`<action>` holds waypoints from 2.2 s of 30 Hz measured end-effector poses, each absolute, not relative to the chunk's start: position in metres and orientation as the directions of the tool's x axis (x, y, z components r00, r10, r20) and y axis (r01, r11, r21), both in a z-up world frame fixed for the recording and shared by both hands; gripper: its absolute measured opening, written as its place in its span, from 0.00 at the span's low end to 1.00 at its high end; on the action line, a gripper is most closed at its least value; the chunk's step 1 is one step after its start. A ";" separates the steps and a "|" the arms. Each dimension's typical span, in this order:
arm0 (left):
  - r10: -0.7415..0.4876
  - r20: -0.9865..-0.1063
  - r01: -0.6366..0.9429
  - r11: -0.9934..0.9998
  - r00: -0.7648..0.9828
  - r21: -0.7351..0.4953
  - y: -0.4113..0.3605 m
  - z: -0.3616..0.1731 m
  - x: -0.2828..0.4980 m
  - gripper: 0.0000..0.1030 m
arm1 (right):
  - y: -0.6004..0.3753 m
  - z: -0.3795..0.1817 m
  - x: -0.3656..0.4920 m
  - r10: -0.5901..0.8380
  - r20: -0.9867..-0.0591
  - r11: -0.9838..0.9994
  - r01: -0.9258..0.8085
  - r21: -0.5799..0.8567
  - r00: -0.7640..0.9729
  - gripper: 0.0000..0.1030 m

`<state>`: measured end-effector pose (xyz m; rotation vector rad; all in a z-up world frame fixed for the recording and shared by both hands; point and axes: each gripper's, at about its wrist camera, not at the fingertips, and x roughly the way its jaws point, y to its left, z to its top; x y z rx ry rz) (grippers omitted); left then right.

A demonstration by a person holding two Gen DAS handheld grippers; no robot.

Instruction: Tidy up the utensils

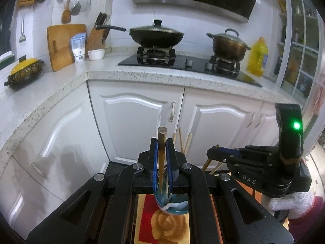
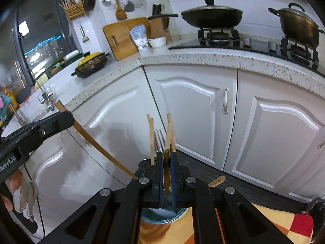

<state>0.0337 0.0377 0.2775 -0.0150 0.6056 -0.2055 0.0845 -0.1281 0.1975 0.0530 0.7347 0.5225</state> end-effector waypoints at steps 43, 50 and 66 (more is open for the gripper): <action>-0.188 -0.631 0.134 0.982 0.752 -0.132 0.024 0.226 0.048 0.49 | -0.144 0.178 0.056 0.530 -0.624 0.845 -0.421 0.331 0.574 0.21; -0.149 -0.615 0.114 0.989 0.774 -0.095 0.019 0.235 0.033 0.49 | -0.154 0.186 0.035 0.500 -0.611 0.863 -0.406 0.300 0.613 0.24; -0.075 -0.578 0.063 0.997 0.813 -0.041 0.013 0.241 -0.010 0.49 | -0.158 0.180 -0.004 0.431 -0.612 0.902 -0.330 0.277 0.663 0.33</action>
